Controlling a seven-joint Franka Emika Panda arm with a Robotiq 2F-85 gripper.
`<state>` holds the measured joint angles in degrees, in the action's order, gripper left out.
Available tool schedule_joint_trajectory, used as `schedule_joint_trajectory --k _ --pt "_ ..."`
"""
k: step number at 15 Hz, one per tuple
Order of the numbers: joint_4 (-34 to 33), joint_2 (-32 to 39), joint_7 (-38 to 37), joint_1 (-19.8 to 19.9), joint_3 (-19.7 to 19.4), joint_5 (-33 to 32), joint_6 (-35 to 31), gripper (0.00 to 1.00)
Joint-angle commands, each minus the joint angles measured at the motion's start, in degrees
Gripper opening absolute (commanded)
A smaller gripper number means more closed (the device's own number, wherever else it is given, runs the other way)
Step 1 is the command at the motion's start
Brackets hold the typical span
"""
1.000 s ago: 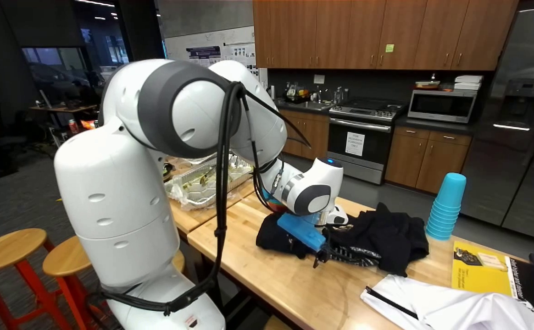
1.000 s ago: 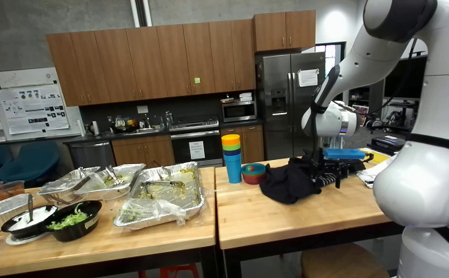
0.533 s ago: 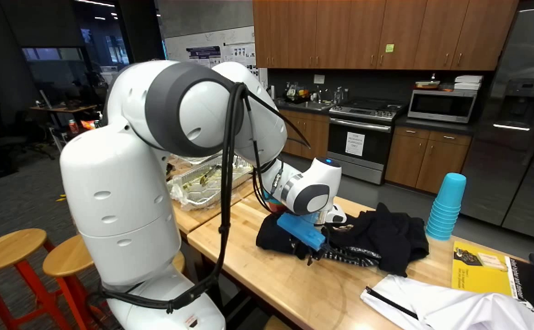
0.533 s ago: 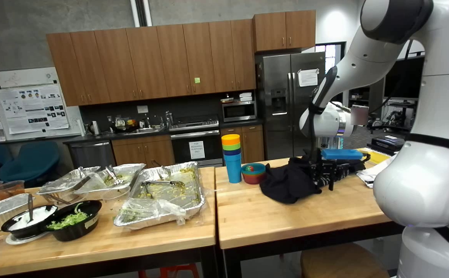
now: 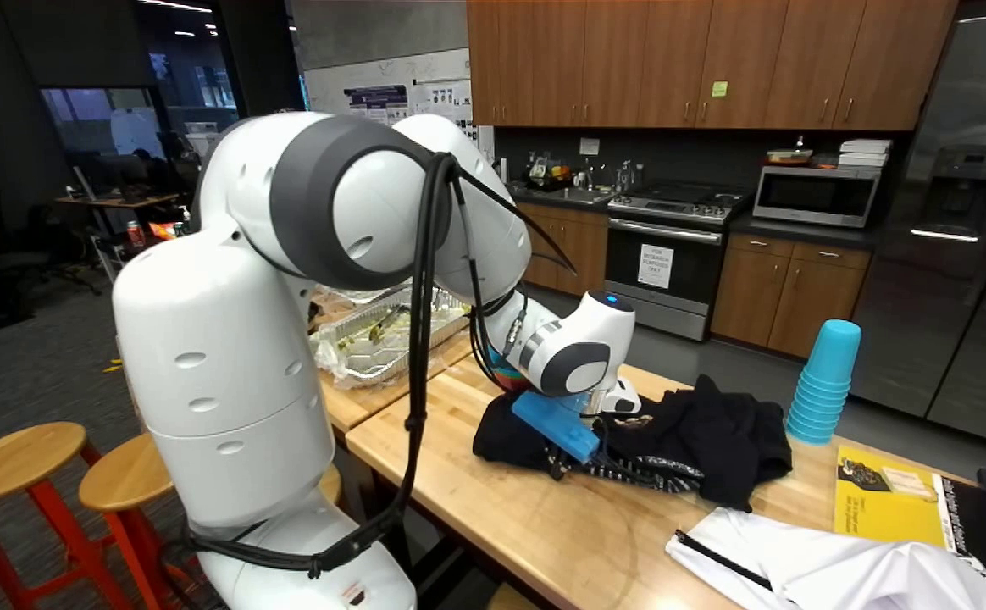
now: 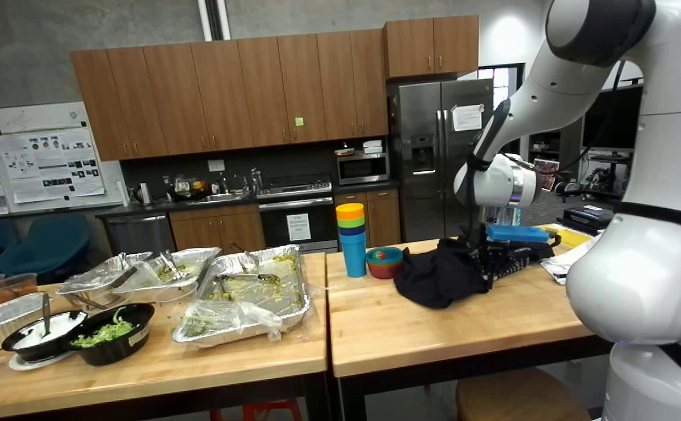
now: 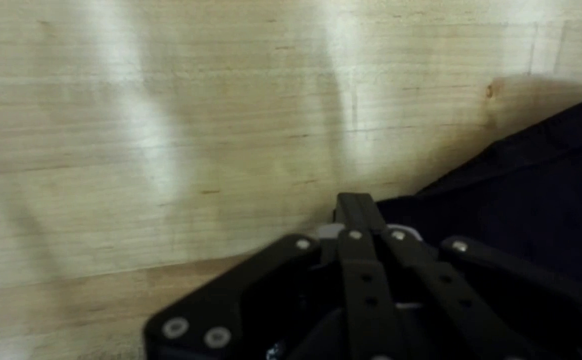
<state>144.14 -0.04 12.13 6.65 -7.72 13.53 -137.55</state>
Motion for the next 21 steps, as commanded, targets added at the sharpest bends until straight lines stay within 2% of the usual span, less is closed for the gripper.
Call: schedule_joint_trajectory --k 1,2,3,6,14,21 --pt "-0.37 0.11 1.3 0.43 -0.03 1.48 -0.58 0.0" --pt "-0.18 -0.55 1.39 0.47 -0.06 1.52 -0.06 0.26" --pt "0.09 -0.98 1.18 0.47 -0.01 1.29 -0.64 0.27" --pt "0.87 -2.27 1.06 0.18 0.28 1.14 -1.22 0.42" --pt "0.26 -1.19 0.2 -0.41 0.84 1.24 -4.03 0.97" --pt "0.07 0.71 0.55 -0.81 1.72 3.05 -7.67 1.0"
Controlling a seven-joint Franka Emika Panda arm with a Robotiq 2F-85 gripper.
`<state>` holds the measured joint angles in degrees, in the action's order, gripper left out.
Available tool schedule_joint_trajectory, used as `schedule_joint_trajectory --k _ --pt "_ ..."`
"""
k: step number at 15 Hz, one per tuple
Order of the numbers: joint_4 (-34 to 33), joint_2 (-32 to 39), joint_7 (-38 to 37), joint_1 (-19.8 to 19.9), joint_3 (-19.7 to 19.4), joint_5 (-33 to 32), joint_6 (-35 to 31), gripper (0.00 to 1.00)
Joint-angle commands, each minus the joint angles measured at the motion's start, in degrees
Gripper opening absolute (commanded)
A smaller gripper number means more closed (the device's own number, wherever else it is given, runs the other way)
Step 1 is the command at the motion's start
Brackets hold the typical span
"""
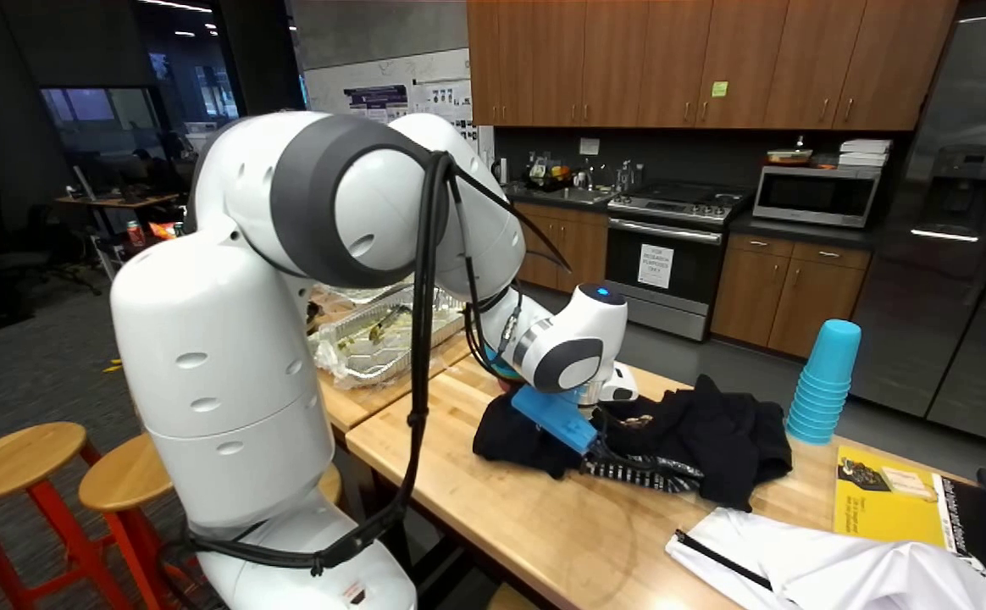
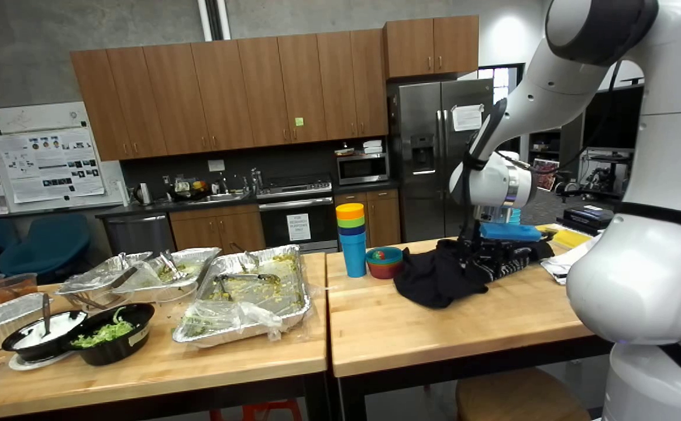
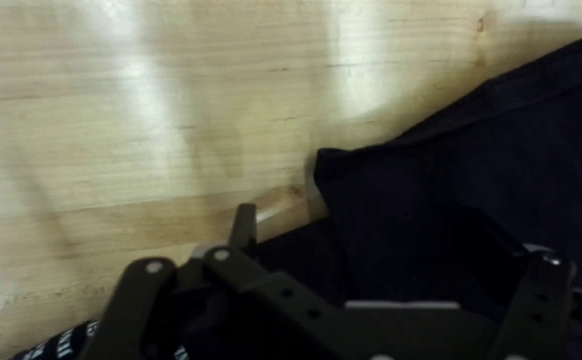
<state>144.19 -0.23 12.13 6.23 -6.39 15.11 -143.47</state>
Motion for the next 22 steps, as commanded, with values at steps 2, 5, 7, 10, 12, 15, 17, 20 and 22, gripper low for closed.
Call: schedule_joint_trajectory --k 2,5,7,10,12,15,17,20,22 --pt "-0.14 1.7 0.64 -0.4 0.59 1.37 -1.88 1.0" --pt "-0.39 2.62 0.76 -0.23 0.83 1.42 -1.65 0.73" --pt "-0.59 3.1 0.58 -0.09 0.9 1.45 -1.32 0.7" --pt "-1.08 3.64 0.07 0.1 0.87 1.46 -0.91 0.48" --pt "-1.28 3.83 -0.14 0.19 0.86 1.46 -0.82 0.33" --pt "-1.38 3.73 -0.74 0.14 0.87 1.03 -0.83 0.08" --pt "-1.16 2.96 -1.09 0.01 0.95 0.48 -0.09 0.0" --pt "-0.88 0.68 -1.22 -0.4 1.36 -0.14 2.36 0.01" --pt "-1.72 -0.42 -2.08 -0.7 1.56 -2.16 6.94 0.02"
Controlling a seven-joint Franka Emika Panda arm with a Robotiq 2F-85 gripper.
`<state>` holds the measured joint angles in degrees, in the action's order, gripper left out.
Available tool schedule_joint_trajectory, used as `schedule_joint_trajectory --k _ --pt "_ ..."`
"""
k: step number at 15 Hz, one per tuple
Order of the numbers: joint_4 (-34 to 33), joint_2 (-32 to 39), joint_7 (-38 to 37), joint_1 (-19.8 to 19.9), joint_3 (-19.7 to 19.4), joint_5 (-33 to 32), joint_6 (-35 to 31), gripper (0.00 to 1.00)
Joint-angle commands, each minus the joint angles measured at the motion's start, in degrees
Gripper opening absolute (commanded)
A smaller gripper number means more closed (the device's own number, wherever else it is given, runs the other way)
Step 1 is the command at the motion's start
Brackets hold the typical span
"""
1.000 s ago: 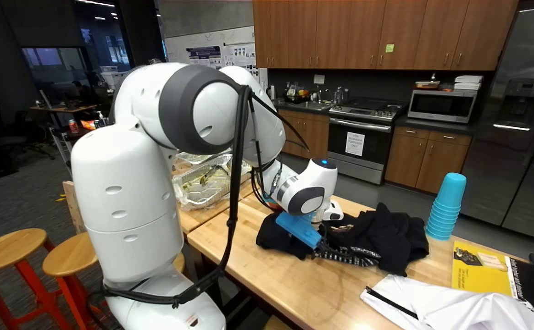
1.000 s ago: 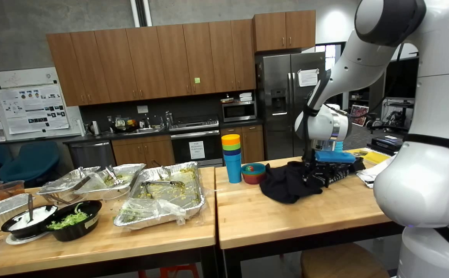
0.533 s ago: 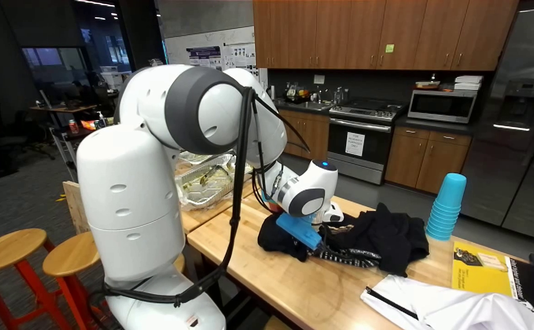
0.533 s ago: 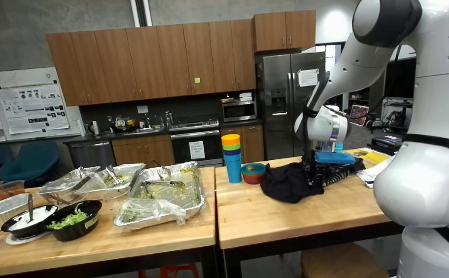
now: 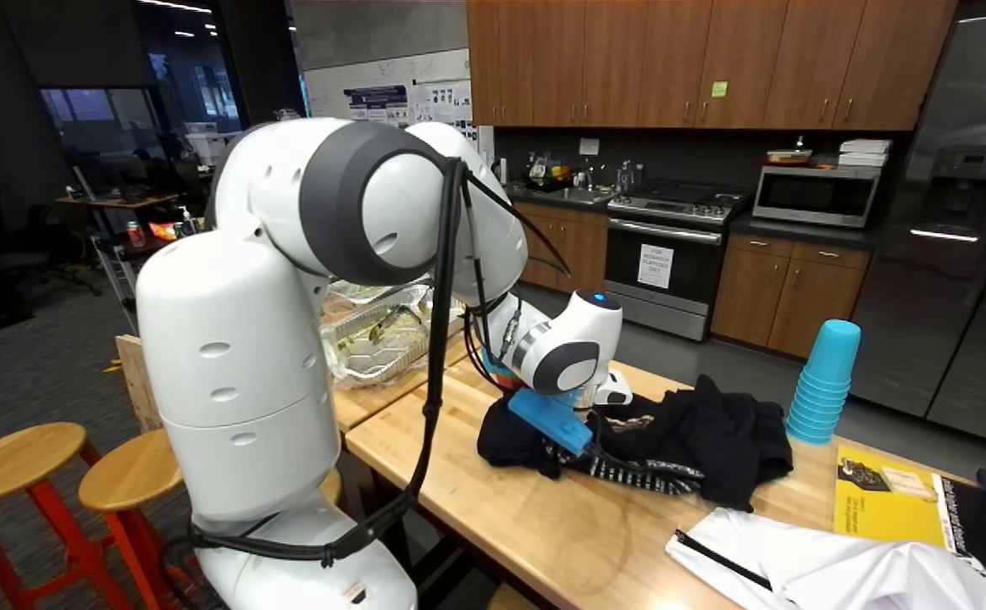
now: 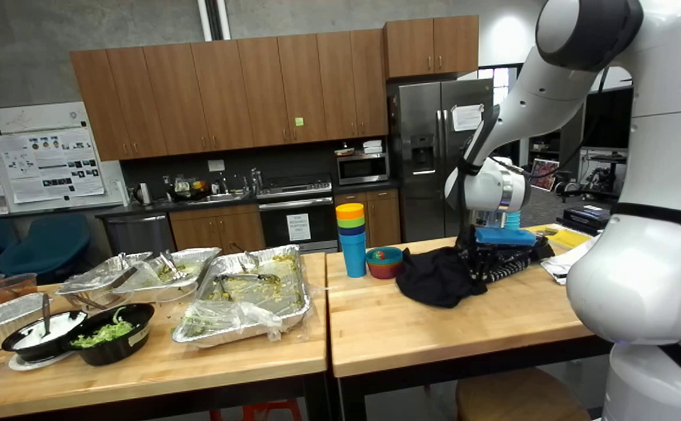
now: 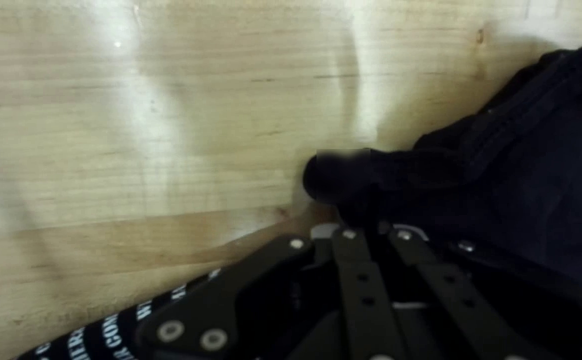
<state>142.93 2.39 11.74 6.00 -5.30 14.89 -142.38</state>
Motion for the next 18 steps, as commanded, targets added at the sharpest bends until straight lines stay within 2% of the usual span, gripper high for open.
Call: schedule_joint_trajectory --k 1,4,8,18 --pt "-0.92 -3.52 -2.3 -0.72 0.65 -2.7 7.46 0.02" --pt "-2.16 -6.44 -2.59 -1.66 1.33 -5.0 12.79 0.02" --pt "-3.44 -9.02 -2.64 -2.79 2.01 -6.85 16.65 0.02" --pt "-2.2 -10.31 -2.72 -2.45 1.67 -12.35 18.35 0.02"
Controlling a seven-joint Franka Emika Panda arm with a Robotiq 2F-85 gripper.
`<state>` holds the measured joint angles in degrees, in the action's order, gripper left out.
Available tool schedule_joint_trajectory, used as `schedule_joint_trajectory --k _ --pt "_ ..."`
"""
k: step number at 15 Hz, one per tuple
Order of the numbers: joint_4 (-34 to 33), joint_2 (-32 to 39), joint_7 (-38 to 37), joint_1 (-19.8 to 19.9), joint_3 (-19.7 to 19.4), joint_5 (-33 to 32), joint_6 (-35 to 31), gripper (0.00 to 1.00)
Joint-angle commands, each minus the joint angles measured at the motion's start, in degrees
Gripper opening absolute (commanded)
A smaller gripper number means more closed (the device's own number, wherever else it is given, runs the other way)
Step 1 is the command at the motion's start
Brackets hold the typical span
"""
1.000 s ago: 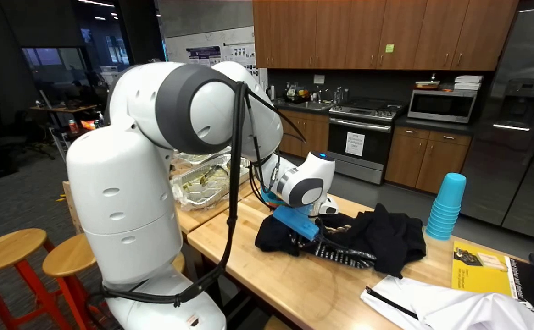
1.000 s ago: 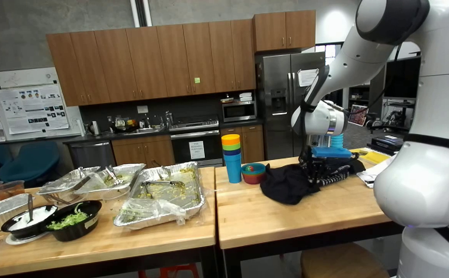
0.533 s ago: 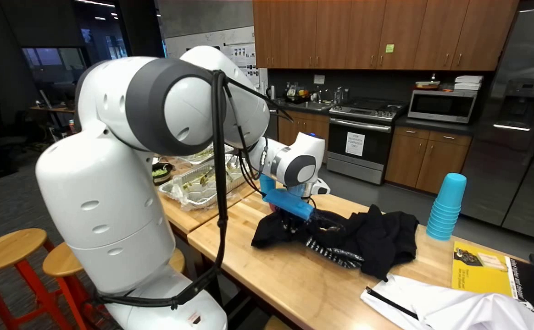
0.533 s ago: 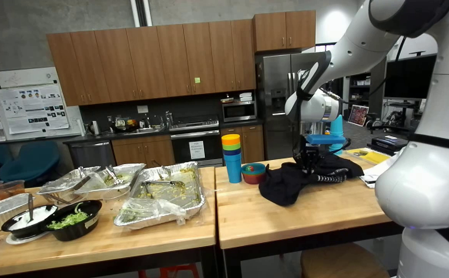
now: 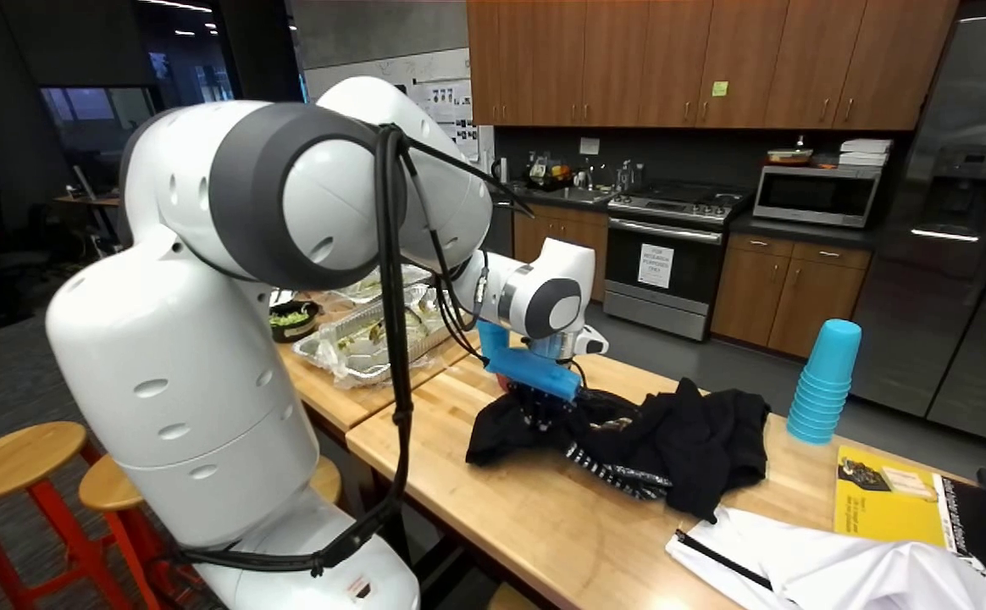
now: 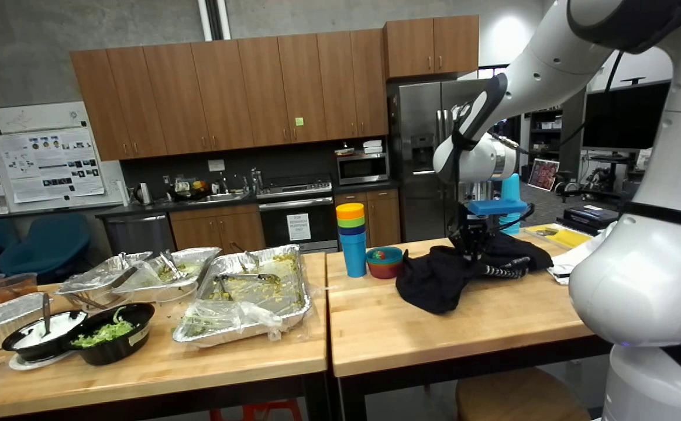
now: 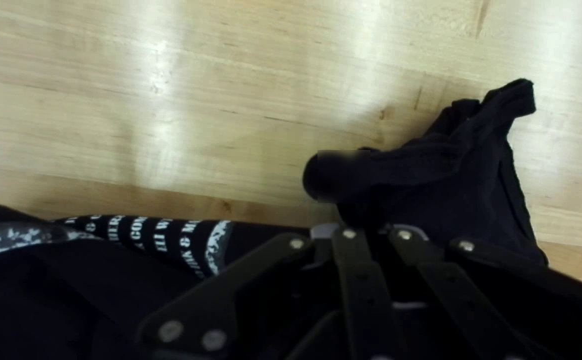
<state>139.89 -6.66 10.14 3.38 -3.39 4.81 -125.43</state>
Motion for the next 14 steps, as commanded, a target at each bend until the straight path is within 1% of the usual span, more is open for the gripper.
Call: schedule_joint_trajectory --k 1,2,3,4,5,6,7,8,9,10,11,12,13,14 --pt "1.25 -1.27 -1.38 0.19 -0.23 -2.97 1.09 0.02" --pt "1.27 -1.21 -1.49 0.2 -0.25 -3.59 1.5 0.06" --pt "1.52 -1.16 -1.68 0.16 -0.23 -3.99 1.41 0.16" --pt "1.88 -1.22 -1.82 0.13 -0.21 -4.4 1.18 0.17" --pt "2.28 -1.36 -2.13 0.16 -0.14 -5.09 0.12 0.37" --pt "2.47 -1.38 -2.29 0.17 -0.14 -5.54 0.04 0.42" --pt "2.7 -1.41 -2.59 0.15 -0.14 -5.74 -0.06 0.35" --pt "2.69 -1.39 -2.59 0.15 -0.16 -6.06 -0.08 0.55" --pt "2.92 -1.41 -2.48 0.14 -0.28 -5.64 -0.6 0.1" --pt "3.13 -1.43 -2.5 0.14 -0.27 -5.73 -1.07 0.08" --pt "3.07 -1.39 -2.59 0.16 -0.23 -6.11 -1.2 0.03" --pt "3.12 -1.38 -2.92 0.18 -0.18 -6.41 -0.72 0.14" --pt "3.25 -1.41 -2.94 0.21 -0.2 -6.56 -0.84 0.39" --pt "3.37 -1.46 -2.93 0.24 -0.23 -6.66 -0.8 0.39"
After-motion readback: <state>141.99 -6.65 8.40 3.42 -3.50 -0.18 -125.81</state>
